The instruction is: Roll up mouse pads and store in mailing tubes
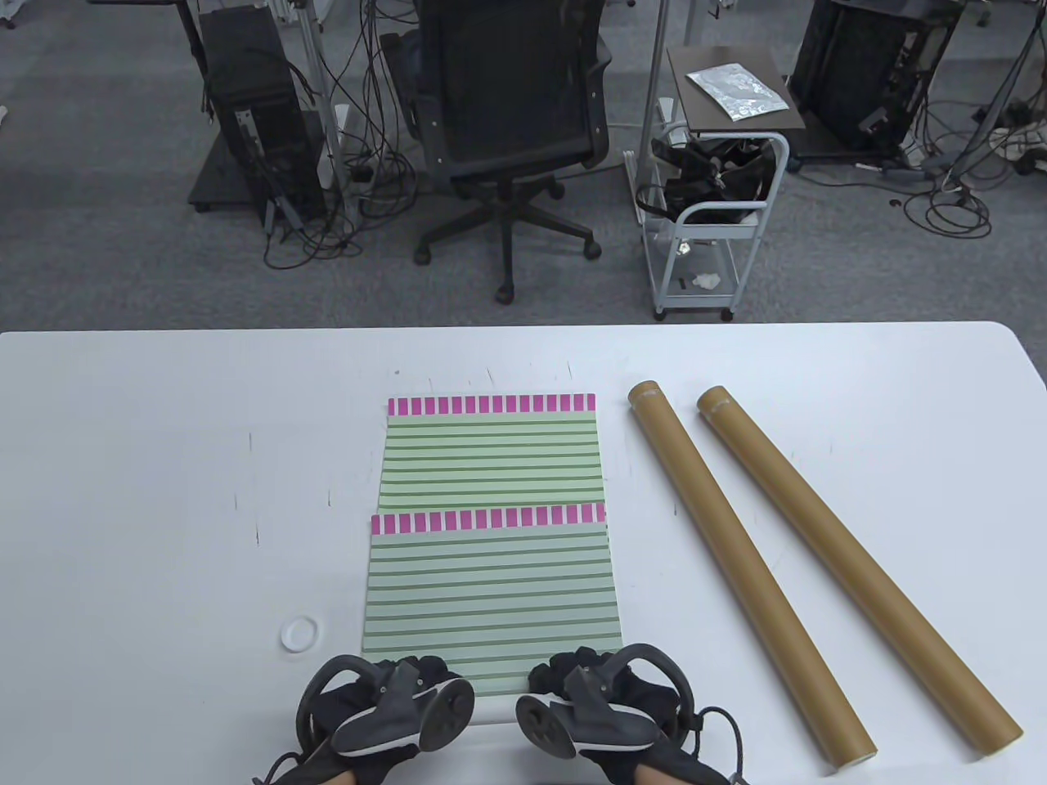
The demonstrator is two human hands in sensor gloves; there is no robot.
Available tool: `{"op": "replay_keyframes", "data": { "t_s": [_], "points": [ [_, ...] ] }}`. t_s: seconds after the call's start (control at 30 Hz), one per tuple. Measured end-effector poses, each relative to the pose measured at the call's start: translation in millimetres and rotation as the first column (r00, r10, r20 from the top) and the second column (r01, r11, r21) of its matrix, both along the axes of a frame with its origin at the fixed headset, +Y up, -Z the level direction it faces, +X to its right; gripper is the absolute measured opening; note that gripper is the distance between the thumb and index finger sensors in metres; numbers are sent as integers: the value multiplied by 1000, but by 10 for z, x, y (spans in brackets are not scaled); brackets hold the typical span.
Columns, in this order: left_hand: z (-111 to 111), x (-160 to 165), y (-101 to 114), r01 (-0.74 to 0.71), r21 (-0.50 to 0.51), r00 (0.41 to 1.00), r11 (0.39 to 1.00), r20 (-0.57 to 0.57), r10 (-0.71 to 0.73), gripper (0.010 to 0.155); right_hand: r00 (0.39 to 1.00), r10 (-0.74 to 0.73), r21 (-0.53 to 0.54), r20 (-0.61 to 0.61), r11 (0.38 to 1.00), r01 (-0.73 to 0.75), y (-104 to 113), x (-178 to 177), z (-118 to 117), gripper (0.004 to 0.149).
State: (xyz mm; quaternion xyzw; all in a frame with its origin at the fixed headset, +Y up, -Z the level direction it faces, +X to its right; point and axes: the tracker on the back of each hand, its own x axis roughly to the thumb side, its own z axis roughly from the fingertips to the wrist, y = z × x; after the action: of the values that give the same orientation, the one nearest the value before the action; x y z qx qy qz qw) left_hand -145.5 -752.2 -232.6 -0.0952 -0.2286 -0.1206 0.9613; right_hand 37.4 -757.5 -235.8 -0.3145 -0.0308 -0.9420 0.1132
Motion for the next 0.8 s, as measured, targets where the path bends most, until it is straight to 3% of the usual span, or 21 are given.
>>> {"op": "replay_keyframes", "data": {
  "t_s": [0.3, 0.53, 0.7, 0.8],
  "points": [
    [-14, -16, -22, -24, -26, 999, 999, -38, 23, 50, 1000, 12, 92, -29, 996, -9, 51, -2, 88, 54],
    [-20, -14, -17, 2, 35, 1000, 999, -24, -1, 54, 1000, 0, 75, -5, 997, 1, 30, -22, 39, 50],
    [-10, -16, 1, -19, 48, 1000, 999, -18, 20, 45, 1000, 9, 81, 2, 997, -9, 40, -21, 35, 49],
    [4, 5, 1, 26, 54, 1000, 998, 3, -26, 56, 1000, -8, 64, 14, 998, 7, 26, -5, 7, 49]
  ]
}}
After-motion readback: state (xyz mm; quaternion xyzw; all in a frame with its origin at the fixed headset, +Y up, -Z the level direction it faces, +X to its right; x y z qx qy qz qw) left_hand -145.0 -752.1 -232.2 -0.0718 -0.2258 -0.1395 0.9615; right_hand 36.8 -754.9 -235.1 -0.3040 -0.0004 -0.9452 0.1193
